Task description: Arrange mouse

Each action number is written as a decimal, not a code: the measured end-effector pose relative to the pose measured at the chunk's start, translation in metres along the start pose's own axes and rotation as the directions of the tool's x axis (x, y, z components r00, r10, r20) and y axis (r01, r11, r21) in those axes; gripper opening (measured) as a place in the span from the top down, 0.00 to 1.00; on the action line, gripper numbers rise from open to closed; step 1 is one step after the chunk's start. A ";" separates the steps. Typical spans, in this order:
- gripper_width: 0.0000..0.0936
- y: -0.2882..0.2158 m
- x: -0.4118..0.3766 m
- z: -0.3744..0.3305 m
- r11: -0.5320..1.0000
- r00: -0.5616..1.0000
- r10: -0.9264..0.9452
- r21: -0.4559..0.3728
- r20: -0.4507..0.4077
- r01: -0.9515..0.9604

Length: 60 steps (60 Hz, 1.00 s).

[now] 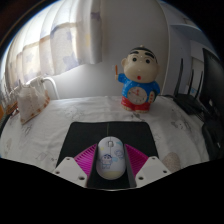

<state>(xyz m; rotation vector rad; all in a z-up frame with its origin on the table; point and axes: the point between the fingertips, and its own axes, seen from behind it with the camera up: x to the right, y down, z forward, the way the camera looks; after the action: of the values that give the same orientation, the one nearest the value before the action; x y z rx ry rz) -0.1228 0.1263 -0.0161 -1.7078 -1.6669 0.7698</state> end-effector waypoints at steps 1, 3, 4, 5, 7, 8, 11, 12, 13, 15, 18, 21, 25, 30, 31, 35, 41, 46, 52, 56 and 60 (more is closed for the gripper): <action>0.45 0.002 0.000 0.000 1.000 1.000 -0.002 -0.007 0.006 0.002; 0.34 0.003 -0.002 -0.003 1.000 1.000 -0.002 -0.022 0.018 0.002; 0.26 0.003 -0.003 -0.005 1.000 1.000 0.000 -0.028 0.020 0.001; 0.16 0.004 -0.002 -0.009 0.999 1.000 0.003 -0.033 0.018 -0.002; 0.09 0.002 0.001 -0.017 0.999 1.000 0.009 -0.038 0.005 -0.009; 0.11 0.002 0.003 -0.022 0.999 1.000 0.012 -0.042 -0.004 -0.012; 0.09 0.000 0.004 -0.042 0.998 1.000 0.002 -0.055 -0.014 -0.003; 0.09 -0.001 0.004 -0.051 0.998 1.000 -0.003 -0.058 -0.015 0.002; 0.10 -0.002 0.004 -0.059 0.998 1.000 -0.006 -0.060 -0.016 0.005; 0.10 -0.003 0.003 -0.079 0.998 1.000 -0.006 -0.064 -0.018 0.005; 0.10 -0.002 0.002 -0.111 0.997 1.000 -0.009 -0.080 -0.018 0.007; 0.10 0.001 0.001 -0.145 0.995 1.000 -0.020 -0.095 -0.014 0.019; 0.10 0.009 0.003 -0.188 0.994 0.999 -0.033 -0.101 -0.019 0.031; 0.10 0.020 0.007 -0.231 0.993 0.998 -0.050 -0.109 -0.026 0.047; 0.10 0.023 0.007 -0.237 0.992 0.998 -0.054 -0.111 -0.027 0.051; 0.10 0.032 0.010 -0.259 0.991 0.998 -0.059 -0.120 -0.028 0.056; 0.10 0.038 0.013 -0.276 0.992 0.998 -0.054 -0.116 -0.037 0.049; 0.10 0.041 0.013 -0.280 0.993 0.998 -0.046 -0.111 -0.034 0.042; 0.10 0.030 0.014 -0.280 0.995 0.996 -0.077 -0.070 -0.042 0.074; 0.10 0.024 0.012 -0.280 0.995 0.995 -0.091 -0.054 -0.042 0.089; 0.10 0.023 0.002 -0.280 0.996 0.998 -0.068 -0.056 -0.010 0.067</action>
<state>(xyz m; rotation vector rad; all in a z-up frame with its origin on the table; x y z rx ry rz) 0.1080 0.1181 0.1447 -1.6810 -1.7442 0.6862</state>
